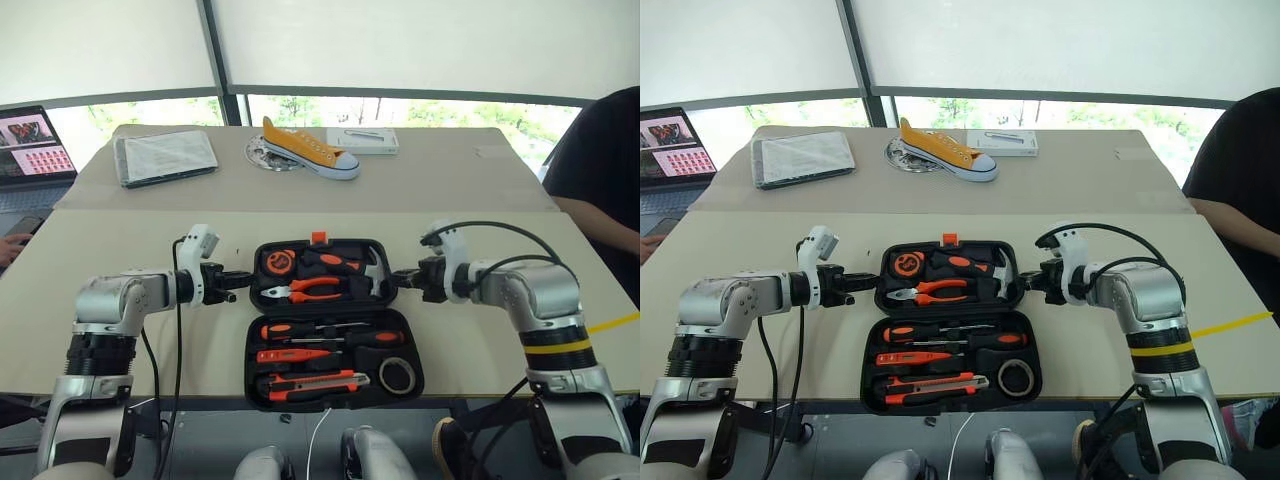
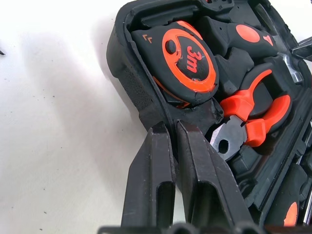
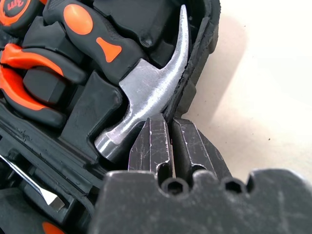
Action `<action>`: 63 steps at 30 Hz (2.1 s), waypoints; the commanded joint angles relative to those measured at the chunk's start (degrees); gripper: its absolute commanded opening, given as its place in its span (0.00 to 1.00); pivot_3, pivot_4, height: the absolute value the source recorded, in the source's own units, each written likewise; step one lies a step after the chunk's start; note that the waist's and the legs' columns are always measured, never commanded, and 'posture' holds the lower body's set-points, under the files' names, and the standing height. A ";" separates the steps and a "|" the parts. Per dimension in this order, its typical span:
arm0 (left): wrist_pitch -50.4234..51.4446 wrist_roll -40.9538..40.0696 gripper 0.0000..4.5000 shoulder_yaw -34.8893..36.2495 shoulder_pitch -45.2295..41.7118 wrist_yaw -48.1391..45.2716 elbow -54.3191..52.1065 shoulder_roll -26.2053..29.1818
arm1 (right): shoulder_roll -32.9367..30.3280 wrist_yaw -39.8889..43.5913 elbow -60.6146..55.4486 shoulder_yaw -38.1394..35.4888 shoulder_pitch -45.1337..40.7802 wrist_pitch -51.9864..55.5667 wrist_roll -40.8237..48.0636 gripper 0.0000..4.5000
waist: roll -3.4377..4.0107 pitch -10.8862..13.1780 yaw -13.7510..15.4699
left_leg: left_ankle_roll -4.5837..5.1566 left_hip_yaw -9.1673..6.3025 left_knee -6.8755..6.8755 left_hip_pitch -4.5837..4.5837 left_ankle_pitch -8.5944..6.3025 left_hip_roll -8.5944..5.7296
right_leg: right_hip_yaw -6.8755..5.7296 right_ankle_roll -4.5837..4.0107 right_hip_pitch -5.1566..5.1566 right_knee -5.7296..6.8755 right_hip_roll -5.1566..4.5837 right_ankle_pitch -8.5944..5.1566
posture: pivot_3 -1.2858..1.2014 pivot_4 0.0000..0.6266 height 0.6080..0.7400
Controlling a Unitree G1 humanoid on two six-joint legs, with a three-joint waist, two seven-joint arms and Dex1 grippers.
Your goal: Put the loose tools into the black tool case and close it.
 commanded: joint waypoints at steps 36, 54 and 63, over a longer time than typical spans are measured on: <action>-27.97 -1.96 0.72 15.67 29.29 -7.33 -25.57 14.62 | -18.07 18.75 -24.24 -10.90 28.15 -44.77 1.49 0.55 | -0.07 0.00 0.03 | -0.18 0.14 -0.42 -0.04 0.35 0.50 | -0.02 0.00 -0.32 -0.06 0.10 -0.24 | 0.52 0.24 0.94; -60.69 25.64 0.01 -13.86 -15.17 -14.43 32.00 0.03 | -18.59 25.69 -24.21 5.57 29.15 -49.57 -8.58 0.00 | -0.52 0.01 1.34 | 0.15 0.00 -0.19 -0.30 0.18 0.05 | -0.34 -0.18 0.01 -0.23 0.19 -0.09 | 0.52 0.24 0.94; -61.23 22.19 0.01 -17.44 -15.04 -34.68 27.84 -1.99 | -11.55 14.66 -10.49 6.72 18.02 -51.25 -18.46 0.00 | -0.62 0.03 -0.06 | 0.42 0.08 -0.06 -0.33 0.02 0.00 | -0.40 0.05 -0.21 -0.36 0.10 -0.08 | 0.52 0.24 0.94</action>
